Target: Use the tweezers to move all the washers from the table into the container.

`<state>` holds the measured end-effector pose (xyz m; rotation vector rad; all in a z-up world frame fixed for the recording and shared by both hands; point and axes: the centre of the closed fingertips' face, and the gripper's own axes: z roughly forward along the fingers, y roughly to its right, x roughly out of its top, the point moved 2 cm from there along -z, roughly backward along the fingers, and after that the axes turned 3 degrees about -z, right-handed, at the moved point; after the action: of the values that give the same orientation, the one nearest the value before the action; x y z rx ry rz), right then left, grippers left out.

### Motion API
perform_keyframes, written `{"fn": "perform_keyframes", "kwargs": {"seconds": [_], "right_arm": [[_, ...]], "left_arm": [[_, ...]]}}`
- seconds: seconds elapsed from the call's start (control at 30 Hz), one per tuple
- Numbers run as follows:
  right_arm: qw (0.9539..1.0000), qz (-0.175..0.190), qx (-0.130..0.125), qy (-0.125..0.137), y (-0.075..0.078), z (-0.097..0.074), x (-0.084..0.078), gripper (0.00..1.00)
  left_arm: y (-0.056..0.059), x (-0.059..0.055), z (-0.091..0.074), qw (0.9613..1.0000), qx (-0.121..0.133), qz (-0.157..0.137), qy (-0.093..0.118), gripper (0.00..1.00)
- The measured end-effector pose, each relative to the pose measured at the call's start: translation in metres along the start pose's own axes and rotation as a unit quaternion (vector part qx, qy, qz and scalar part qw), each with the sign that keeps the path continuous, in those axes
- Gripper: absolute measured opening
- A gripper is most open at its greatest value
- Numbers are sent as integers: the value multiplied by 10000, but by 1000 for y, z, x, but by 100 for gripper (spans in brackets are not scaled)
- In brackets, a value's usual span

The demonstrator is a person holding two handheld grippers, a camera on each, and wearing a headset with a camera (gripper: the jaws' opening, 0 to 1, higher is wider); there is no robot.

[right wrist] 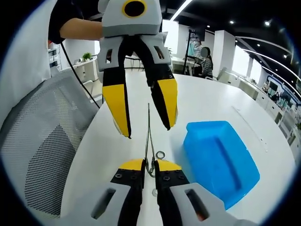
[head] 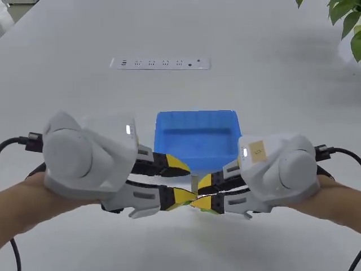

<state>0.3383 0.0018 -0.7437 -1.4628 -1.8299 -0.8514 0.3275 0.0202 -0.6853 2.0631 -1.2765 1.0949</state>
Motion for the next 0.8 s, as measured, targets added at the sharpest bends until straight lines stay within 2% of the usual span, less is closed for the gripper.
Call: {"fn": "perform_keyframes", "kwargs": {"seconds": [0.1,0.2,0.27,0.43,0.5,0.6,0.8], "right_arm": [[10000,68,-26,15,0,-3,4,9],[10000,54,-57,1,-1,-7,7,9],[9999,41,-117,29,1,-10,11,9],[9995,13,-279,137,9,-21,25,9],[9992,-20,-353,168,14,-25,31,9],[9990,-24,-402,207,18,-29,37,9],[9985,-158,-459,262,26,-34,54,9]], "left_arm": [[4,4,-6,9995,143,-147,244,26],[8,-2,-12,9994,253,-116,210,30],[9,-5,-17,9986,334,-295,289,32],[14,-10,-27,9946,495,-713,570,38],[15,-12,-31,9921,598,-864,686,44],[16,-15,-36,9896,742,-972,763,53],[11,-20,-49,9842,975,-1117,966,64]]}}
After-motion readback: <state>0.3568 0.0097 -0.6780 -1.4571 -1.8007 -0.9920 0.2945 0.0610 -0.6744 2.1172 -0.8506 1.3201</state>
